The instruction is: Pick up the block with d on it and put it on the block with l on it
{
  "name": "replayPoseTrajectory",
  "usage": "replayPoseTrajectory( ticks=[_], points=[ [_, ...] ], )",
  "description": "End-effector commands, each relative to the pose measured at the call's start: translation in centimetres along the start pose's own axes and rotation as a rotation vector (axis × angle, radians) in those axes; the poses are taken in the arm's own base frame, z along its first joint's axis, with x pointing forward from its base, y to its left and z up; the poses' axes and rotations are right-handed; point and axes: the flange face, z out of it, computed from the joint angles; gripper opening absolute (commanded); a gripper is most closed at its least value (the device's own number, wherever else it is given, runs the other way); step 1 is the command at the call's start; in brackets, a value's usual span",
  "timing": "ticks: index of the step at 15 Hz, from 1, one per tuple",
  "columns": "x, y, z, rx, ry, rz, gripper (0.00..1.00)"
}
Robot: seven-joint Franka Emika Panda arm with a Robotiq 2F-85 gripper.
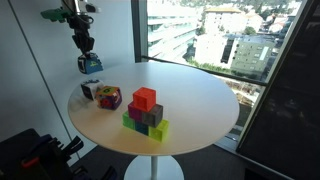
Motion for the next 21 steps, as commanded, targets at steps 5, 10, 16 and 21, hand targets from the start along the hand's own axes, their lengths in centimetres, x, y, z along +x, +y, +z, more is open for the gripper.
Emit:
replayPoseTrajectory(
  ticks=[5,10,16,21],
  points=[
    [0.3,-0.5,0.9,0.014,0.016,-0.010,0.05],
    [0.2,-1.2,1.9,0.027,0.027,-0.021,0.05],
    [-0.3,-1.3,2.4,0.023,0.023,-0.025,0.05],
    [-0.6,-1.1,2.9,0.015,0.018,-0.022,0.05]
  ],
)
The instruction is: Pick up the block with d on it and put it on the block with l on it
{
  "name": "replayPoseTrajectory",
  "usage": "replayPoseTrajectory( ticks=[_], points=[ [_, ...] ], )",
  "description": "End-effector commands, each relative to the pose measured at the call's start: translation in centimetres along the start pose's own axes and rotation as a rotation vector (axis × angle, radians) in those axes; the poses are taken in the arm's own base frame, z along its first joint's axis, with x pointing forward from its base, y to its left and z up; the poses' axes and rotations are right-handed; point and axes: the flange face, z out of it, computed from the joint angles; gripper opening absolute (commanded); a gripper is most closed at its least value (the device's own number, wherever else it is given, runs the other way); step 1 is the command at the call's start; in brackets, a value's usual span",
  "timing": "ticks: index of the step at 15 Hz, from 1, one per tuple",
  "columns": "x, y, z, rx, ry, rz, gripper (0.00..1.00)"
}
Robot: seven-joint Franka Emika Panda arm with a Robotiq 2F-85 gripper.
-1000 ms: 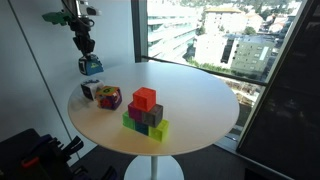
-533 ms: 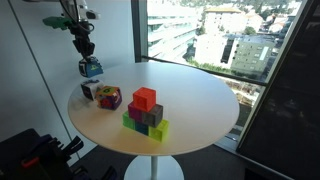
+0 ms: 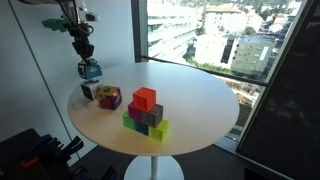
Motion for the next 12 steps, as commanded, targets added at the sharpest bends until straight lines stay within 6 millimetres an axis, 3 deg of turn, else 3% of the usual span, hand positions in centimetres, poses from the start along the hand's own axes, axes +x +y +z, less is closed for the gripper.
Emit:
replayPoseTrajectory(
  ticks=[1,12],
  points=[
    [-0.6,0.3,0.1,0.006,0.007,0.005,0.05],
    [-1.0,1.0,1.4,-0.011,0.005,0.012,0.05]
  ],
)
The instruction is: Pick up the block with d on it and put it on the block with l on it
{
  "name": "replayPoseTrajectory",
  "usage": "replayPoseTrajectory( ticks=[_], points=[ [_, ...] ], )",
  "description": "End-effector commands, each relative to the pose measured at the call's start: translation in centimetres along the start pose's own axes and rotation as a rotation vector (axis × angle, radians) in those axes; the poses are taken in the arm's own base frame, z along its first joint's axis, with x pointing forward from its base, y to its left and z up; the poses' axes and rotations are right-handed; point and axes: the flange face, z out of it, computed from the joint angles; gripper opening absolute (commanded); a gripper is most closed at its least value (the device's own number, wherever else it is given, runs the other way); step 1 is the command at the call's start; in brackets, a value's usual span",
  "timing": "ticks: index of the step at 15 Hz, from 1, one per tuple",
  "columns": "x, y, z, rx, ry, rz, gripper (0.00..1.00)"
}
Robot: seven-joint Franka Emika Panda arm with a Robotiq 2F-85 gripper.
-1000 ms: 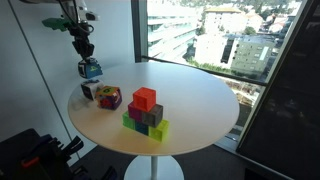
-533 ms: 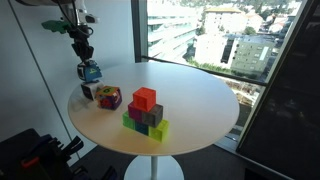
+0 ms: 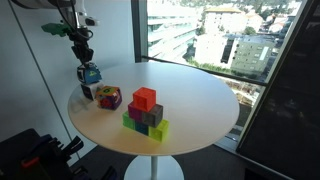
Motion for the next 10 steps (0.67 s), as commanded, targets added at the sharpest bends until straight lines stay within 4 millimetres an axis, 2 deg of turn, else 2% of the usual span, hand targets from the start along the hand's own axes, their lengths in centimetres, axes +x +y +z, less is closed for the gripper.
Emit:
replayPoseTrajectory(
  ticks=[1,7,8,10],
  points=[
    [-0.23,0.67,-0.04,-0.004,0.021,0.010,0.05],
    [-0.22,0.97,0.33,-0.003,0.024,0.011,0.06],
    [-0.26,0.96,0.34,-0.002,0.024,0.010,0.36],
    [-0.35,0.88,0.32,0.000,0.022,0.007,0.43]
  ],
)
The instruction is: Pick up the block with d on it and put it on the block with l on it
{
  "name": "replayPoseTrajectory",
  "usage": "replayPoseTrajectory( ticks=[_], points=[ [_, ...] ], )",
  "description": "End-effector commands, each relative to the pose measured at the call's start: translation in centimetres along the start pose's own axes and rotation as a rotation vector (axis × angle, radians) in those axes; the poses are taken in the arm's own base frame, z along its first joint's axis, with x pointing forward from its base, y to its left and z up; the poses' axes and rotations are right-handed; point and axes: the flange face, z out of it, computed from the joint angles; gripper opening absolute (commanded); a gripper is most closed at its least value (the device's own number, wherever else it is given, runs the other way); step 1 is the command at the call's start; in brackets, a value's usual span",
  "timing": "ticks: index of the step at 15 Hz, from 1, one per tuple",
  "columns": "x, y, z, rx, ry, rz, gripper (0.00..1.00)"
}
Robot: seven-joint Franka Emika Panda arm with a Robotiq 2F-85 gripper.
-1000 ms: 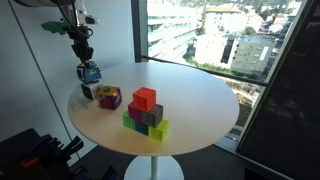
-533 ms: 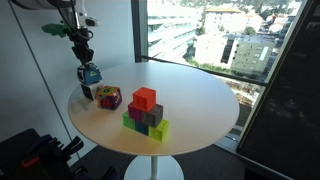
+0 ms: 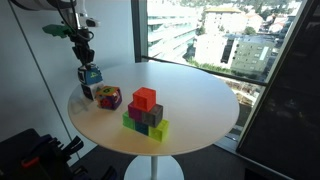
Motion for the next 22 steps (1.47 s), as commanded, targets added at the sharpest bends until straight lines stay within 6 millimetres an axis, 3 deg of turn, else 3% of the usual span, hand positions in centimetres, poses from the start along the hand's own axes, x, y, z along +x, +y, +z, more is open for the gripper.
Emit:
replayPoseTrajectory(
  ticks=[1,7,15,22],
  points=[
    [-0.4,0.4,-0.1,0.004,0.012,-0.005,0.52],
    [-0.4,0.4,-0.5,0.009,0.006,-0.008,1.00],
    [-0.3,0.5,-1.5,0.023,0.014,-0.001,1.00],
    [-0.1,0.7,-3.5,0.028,0.034,0.001,1.00]
  ],
)
